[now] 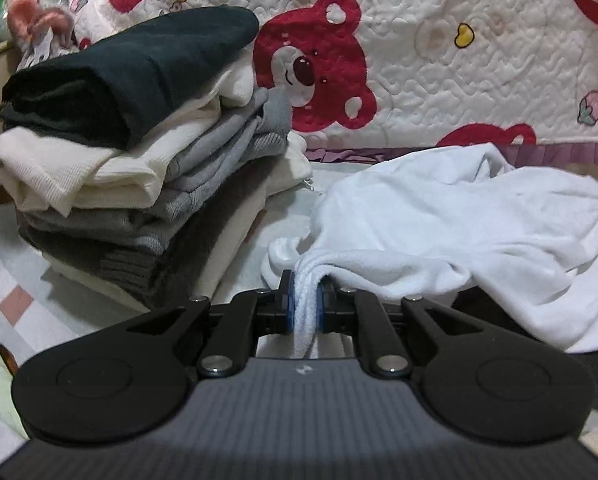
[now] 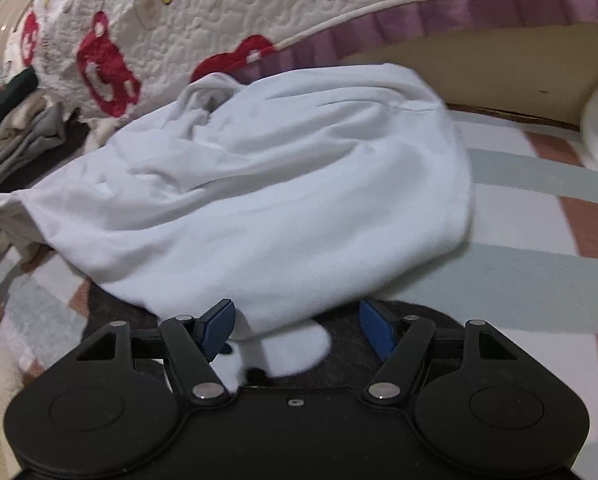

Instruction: Fold clothes

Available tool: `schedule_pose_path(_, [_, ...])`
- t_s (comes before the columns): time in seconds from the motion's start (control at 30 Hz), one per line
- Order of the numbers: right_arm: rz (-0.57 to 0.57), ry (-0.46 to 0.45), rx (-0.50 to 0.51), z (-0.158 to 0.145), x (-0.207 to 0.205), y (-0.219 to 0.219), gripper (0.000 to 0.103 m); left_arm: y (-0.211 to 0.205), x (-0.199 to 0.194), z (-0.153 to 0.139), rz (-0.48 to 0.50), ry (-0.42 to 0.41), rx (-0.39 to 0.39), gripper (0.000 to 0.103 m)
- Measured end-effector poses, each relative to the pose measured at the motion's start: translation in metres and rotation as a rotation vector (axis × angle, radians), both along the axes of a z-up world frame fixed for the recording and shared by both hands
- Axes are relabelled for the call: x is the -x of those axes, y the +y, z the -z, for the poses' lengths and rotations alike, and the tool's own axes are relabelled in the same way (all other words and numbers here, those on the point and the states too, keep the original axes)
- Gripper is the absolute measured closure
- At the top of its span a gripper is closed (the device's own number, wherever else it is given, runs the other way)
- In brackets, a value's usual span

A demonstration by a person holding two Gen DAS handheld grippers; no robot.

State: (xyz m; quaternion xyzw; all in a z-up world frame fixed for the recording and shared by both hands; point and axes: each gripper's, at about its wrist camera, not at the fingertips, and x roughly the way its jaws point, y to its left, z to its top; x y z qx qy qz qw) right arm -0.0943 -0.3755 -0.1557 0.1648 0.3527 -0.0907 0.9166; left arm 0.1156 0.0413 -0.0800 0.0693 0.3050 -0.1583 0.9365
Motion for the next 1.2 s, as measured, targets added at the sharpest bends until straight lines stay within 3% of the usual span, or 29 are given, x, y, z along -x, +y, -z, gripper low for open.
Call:
schedule_pose_path(0.07, [-0.041,-0.006,-0.028,-0.001,-0.009,-0.001,0.049,0.003,-0.002,0.005,-0.007,0.025,0.017,0.094])
schedule_pose_path(0.13, [-0.008,-0.018,-0.063,-0.003,-0.015,-0.007,0.093,0.014,-0.006,0.007,-0.031,0.088,0.095,0.094])
schedule_pose_path(0.23, [0.070,-0.115,-0.095,-0.029,-0.021,-0.021,0.099,0.034,-0.010,-0.001,-0.055,0.152,0.288,0.094])
schedule_pose_path(0.37, [0.073,-0.173,-0.012,-0.085,-0.060,-0.049,0.100,0.025,-0.004,-0.002,-0.017,0.090,0.164,0.094])
schedule_pose_path(0.47, [0.080,-0.132,0.107,-0.106,-0.118,-0.073,0.100,0.023,-0.005,0.022,-0.017,0.158,0.119,0.094])
schedule_pose_path(0.6, [0.207,-0.080,0.265,-0.105,-0.162,-0.083,0.097,0.026,-0.009,0.036,-0.023,0.246,0.144,0.094])
schedule_pose_path(0.8, [0.277,-0.117,0.086,-0.080,-0.113,-0.098,0.080,0.031,-0.008,0.039,-0.005,0.265,0.158,0.093])
schedule_pose_path(0.93, [0.241,-0.086,-0.036,-0.059,-0.074,-0.113,0.074,0.027,-0.009,0.042,0.009,0.275,0.149,0.093])
schedule_pose_path(1.07, [0.152,-0.057,-0.133,-0.045,-0.074,-0.119,0.066,0.023,-0.009,0.046,0.019,0.289,0.140,0.093])
schedule_pose_path(1.13, [0.098,-0.042,-0.109,-0.044,-0.087,-0.113,0.048,0.022,-0.009,0.047,0.023,0.292,0.136,0.093])
schedule_pose_path(1.2, [0.014,0.039,0.028,-0.041,-0.108,-0.096,0.038,0.019,-0.010,0.046,0.031,0.295,0.132,0.093])
